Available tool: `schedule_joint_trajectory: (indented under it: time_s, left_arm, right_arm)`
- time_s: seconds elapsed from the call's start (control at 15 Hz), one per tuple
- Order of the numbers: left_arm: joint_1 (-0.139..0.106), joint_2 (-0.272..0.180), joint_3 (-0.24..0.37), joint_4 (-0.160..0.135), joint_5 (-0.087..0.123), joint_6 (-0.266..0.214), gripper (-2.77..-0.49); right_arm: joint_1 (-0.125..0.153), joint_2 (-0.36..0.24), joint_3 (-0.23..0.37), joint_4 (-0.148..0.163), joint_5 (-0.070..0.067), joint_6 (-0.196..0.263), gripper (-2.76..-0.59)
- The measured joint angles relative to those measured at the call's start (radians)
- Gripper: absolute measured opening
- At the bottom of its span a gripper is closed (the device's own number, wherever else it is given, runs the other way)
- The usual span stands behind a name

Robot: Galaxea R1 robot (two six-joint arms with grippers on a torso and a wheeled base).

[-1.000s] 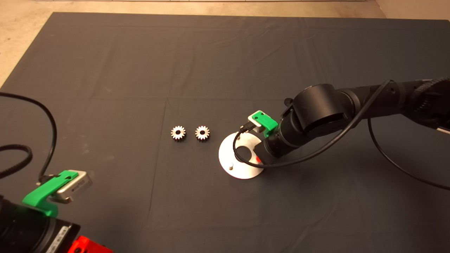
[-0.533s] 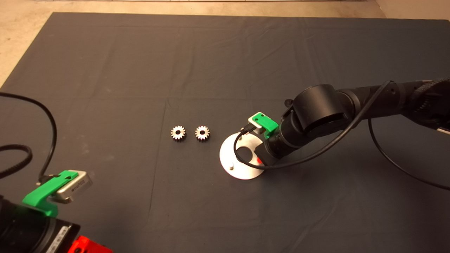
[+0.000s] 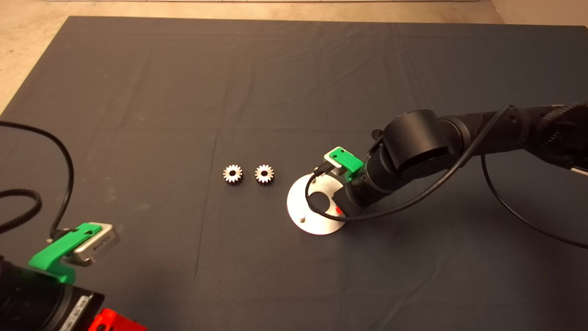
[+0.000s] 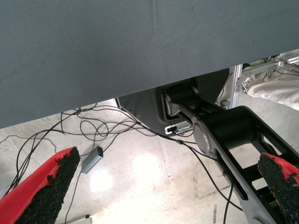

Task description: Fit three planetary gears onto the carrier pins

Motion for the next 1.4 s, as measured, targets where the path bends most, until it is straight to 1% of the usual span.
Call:
schedule_joint_trajectory:
  time_s: [0.6,1.4]
  left_arm:
    - [0.0,0.0,0.0,0.0,0.0,0.002,-0.49]
    - [0.0,0.0,0.0,0.0,0.0,0.003,-0.49]
  right_arm:
    - [0.002,0.0,-0.009,0.001,0.003,-0.001,-2.39]
    - [0.003,0.0,-0.011,0.004,0.003,-0.003,-2.39]
